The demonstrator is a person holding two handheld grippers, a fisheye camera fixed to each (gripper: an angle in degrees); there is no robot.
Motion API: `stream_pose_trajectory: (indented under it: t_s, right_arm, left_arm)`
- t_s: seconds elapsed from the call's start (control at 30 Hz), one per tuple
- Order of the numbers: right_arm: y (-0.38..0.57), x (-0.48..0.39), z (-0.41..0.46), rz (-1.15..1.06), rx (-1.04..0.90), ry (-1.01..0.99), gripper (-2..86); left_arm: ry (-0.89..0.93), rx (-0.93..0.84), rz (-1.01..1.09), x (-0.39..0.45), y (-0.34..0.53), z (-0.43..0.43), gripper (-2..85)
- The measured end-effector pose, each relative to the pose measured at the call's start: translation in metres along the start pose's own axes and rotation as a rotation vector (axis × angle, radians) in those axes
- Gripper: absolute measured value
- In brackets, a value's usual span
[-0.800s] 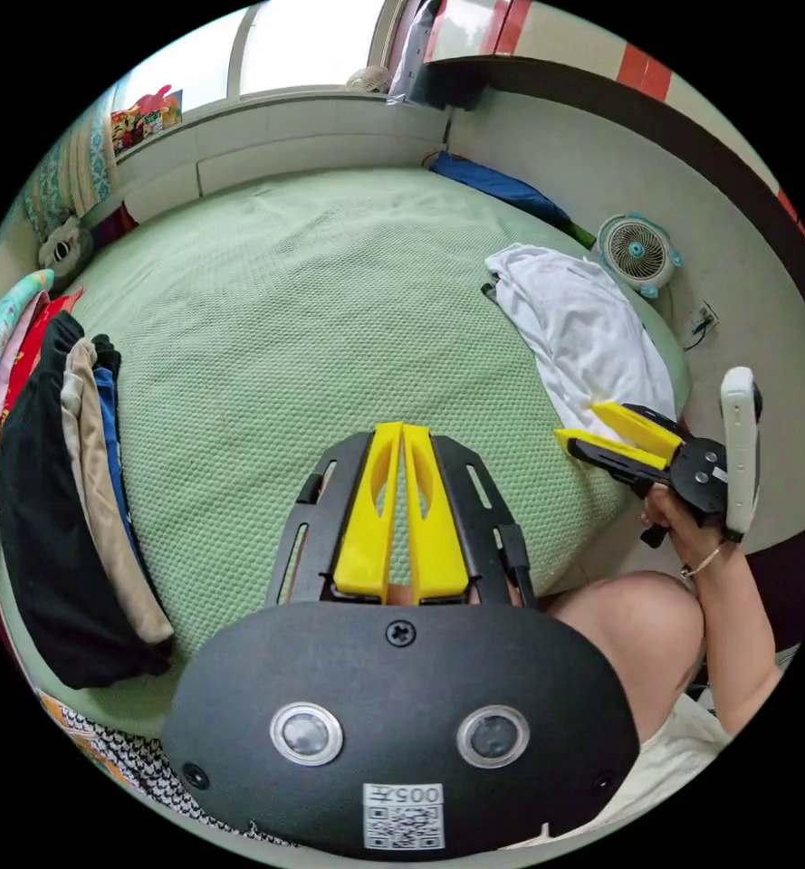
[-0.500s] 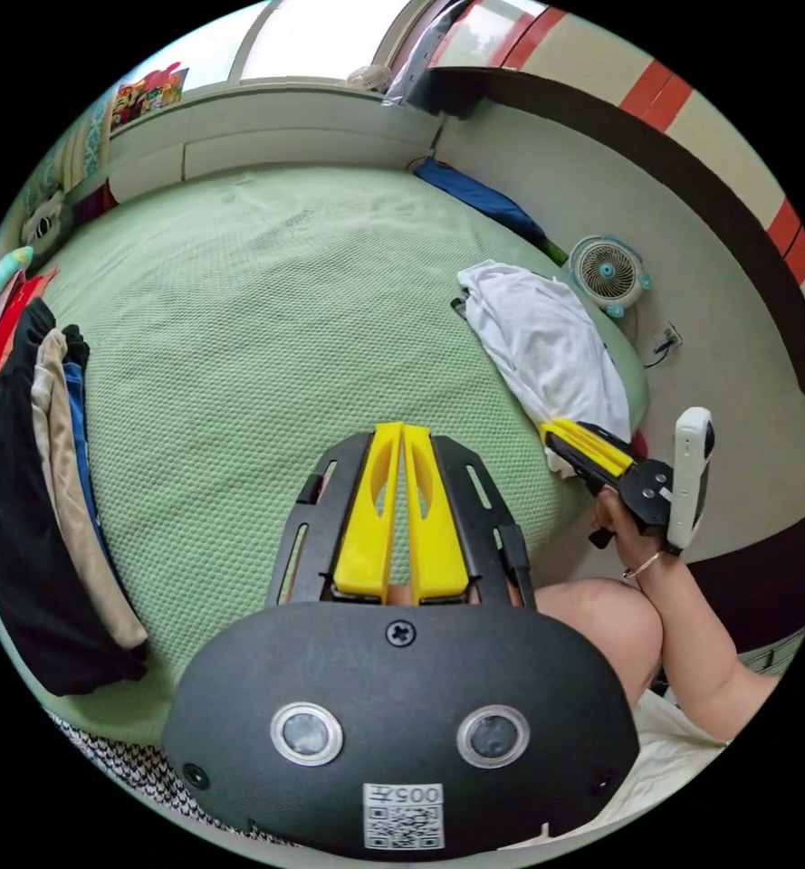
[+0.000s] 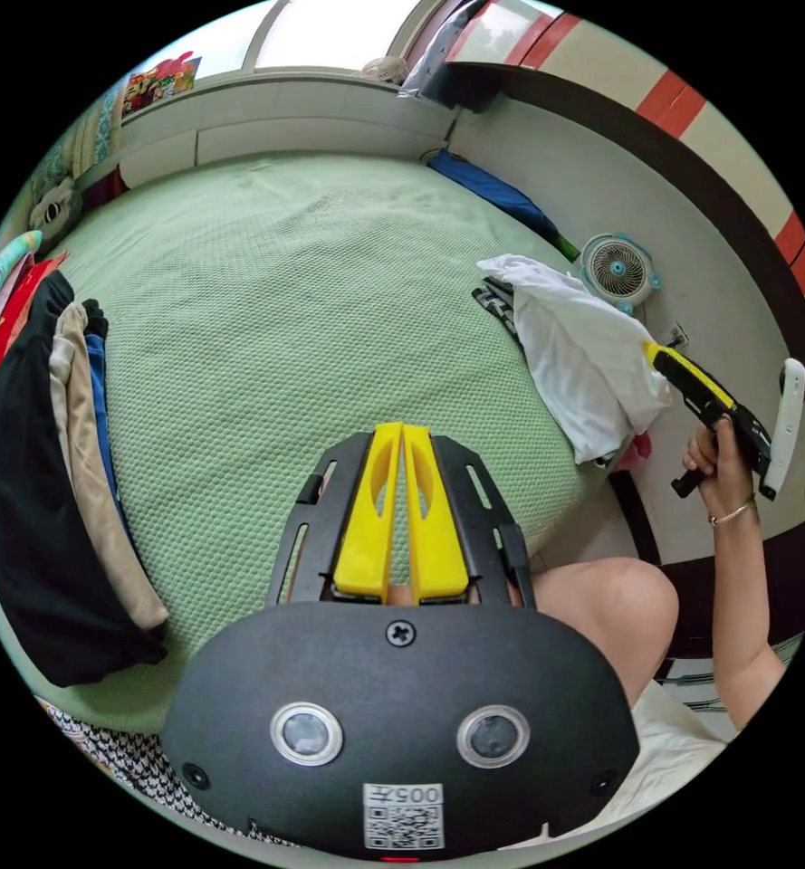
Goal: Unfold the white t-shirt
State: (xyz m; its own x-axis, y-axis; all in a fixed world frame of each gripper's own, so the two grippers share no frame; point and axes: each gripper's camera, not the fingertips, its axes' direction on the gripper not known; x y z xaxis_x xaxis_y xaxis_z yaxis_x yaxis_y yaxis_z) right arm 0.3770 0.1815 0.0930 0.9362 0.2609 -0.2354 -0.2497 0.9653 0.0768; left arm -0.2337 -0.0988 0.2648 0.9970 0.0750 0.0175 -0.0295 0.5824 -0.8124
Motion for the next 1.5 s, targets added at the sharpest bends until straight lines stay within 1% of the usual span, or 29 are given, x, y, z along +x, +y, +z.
stream_pose_trajectory:
  t_s: [0.07, 0.1, 0.13, 0.23, 0.3, 0.47, 0.6, 0.67, 0.7, 0.73, 0.83, 0.87, 0.97, 1.13, 1.3, 1.37, 1.4, 1.47, 1.5]
  right_arm:
    - [0.008, -0.024, 0.028, -0.128, -0.100, -0.002, -0.1]
    - [0.011, -0.029, 0.036, -0.149, -0.125, 0.003, 0.3]
    - [0.017, -0.039, 0.053, -0.181, -0.179, -0.007, 2.2]
    - [0.023, -0.051, 0.088, -0.196, -0.348, -0.132, 8.8]
    - [0.021, -0.057, 0.091, -0.222, -0.339, -0.108, 9.4]
    - [0.021, -0.090, 0.117, -0.431, -0.403, 0.001, 9.4]
    - [0.014, -0.099, 0.132, -0.491, -0.432, 0.020, 8.2]
    - [0.007, -0.095, 0.141, -0.514, -0.428, 0.113, 2.1]
    - [0.007, -0.094, 0.143, -0.536, -0.436, 0.102, 1.7]
    - [0.003, -0.090, 0.145, -0.541, -0.445, 0.074, 1.1]
    - [-0.019, -0.077, 0.143, -0.455, -0.482, -0.021, 0.1]
    - [-0.028, -0.070, 0.137, -0.413, -0.471, -0.073, 0.0]
    - [-0.048, -0.056, 0.123, -0.332, -0.427, -0.145, -0.2]
    - [-0.077, -0.054, 0.106, -0.266, -0.329, -0.221, -0.3]
    - [-0.094, -0.093, 0.114, -0.286, -0.294, -0.322, -0.4]
    - [-0.098, -0.122, 0.121, -0.306, -0.279, -0.400, -0.3]
    - [-0.099, -0.130, 0.123, -0.310, -0.279, -0.434, -0.3]
    - [-0.100, -0.164, 0.131, -0.323, -0.284, -0.598, -0.3]
    - [-0.099, -0.173, 0.132, -0.332, -0.284, -0.638, -0.2]
  left_arm:
    - [-0.010, -0.006, -0.007, -0.005, -0.001, 0.000, -0.6]
    - [-0.004, -0.005, -0.013, -0.009, -0.001, 0.000, -0.6]
    - [0.008, -0.003, -0.019, -0.012, -0.001, 0.000, -0.6]
    - [0.031, -0.011, -0.026, -0.018, 0.000, 0.001, -0.6]
    - [0.031, -0.012, -0.028, -0.022, 0.000, 0.001, -0.6]
    - [0.015, -0.018, -0.051, -0.036, 0.001, 0.001, -0.6]
    - [0.057, -0.016, -0.083, -0.046, 0.002, 0.001, -0.6]
    - [0.077, -0.013, -0.090, -0.049, 0.002, 0.001, -0.6]
    - [0.084, -0.014, -0.090, -0.049, 0.002, 0.001, -0.6]
    - [0.088, -0.013, -0.088, -0.049, 0.001, 0.000, -0.6]
    - [0.096, -0.003, -0.081, -0.049, 0.000, -0.002, -0.6]
    - [0.099, -0.003, -0.079, -0.049, 0.000, -0.002, -0.6]
    - [0.104, 0.001, -0.070, -0.048, -0.001, -0.003, -0.6]
    - [0.075, 0.010, -0.052, -0.048, 0.001, -0.009, -0.6]
    - [0.073, 0.015, -0.090, -0.062, 0.007, -0.017, -0.5]
    - [0.062, 0.023, -0.115, -0.072, 0.010, -0.023, -0.5]
    - [0.031, 0.033, -0.136, -0.080, 0.012, -0.028, -0.5]
    - [-0.037, 0.042, -0.176, -0.093, 0.017, -0.037, -0.5]
    - [-0.084, 0.050, -0.209, -0.102, 0.021, -0.043, -0.5]
